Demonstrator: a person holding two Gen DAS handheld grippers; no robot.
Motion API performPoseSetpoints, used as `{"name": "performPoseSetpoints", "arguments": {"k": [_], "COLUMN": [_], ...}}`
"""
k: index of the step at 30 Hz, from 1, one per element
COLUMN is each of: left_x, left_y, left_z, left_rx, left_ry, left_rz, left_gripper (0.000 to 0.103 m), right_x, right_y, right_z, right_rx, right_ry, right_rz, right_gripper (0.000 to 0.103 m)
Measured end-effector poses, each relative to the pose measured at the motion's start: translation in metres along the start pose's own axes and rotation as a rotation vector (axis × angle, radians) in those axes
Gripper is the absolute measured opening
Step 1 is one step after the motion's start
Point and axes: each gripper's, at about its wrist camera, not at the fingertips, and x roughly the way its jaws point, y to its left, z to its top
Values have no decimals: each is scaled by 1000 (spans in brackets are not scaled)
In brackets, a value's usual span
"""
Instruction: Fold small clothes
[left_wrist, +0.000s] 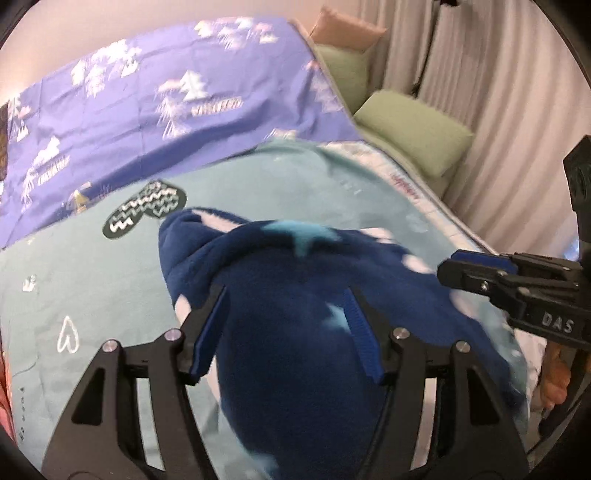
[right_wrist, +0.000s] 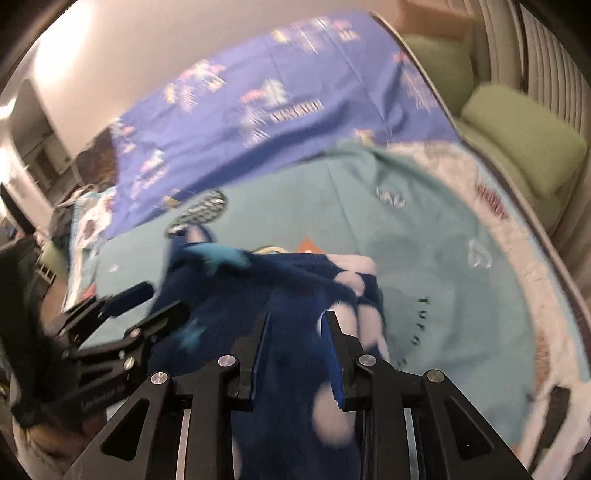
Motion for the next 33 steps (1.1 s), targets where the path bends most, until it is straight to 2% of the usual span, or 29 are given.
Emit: {"name": "performPoseSetpoints", "arguments": {"k": [2,5,7,9,10,12,14,16,17,19,20,21,22,26,29,33], "left_x": [-19,-39,-46,-32,-25,-22,-27,-37,-42,-49,-49,-47,-44,-31,-21,-7], "left_y": [-9,-18,-23,-28,-29,-24,-15,-10,-8,-1,2,7,12,27,31,42], "left_z": [-13,-37,-60,-85,-93,-101,-95,-89,-88,-88,-90,-91,-93,-101,-105,-111], "left_rx": [22,28,33,54,48,-7,-74,-88,-84,-94,-107,-126,-156,-274,-307,-389], "left_ry": [-16,-12,4,54,66,45,70,63,52,38,40,46,57,102,130,169], "left_rz": [3,-18,-48,-18,-16,-30,-57,-68,-66,-64,-70,-79,-92,-175,-214,-316], "left_gripper": [65,66,71,75,76,79,78,78,79,83,86,89,90,96,101,103], "right_x": [-22,-38,-32,-9,2,3,-9,-25,-31,-44,-48,-49,-44,-5,21,44], "right_y": [8,16,16,10,6,2,5,6,5,-8,-17,-24,-28,-63,-77,-89], "right_z": [-18,-50,-76,-99,-107,-112,-109,-104,-103,-98,-95,-95,-93,-95,-101,-107], "right_rx": [-37,-66,-64,-41,-17,6,10,-14,-18,0,17,26,37,165,235,306], "right_ry": [-6,31,98,174,189,171,160,125,102,39,4,-9,-2,132,194,231], "right_rz": [19,82,90,61,70,72,69,73,73,67,48,42,48,184,302,452], "right_gripper": [32,34,37,45,45,45,47,48,51,73,94,101,101,101,101,103]}}
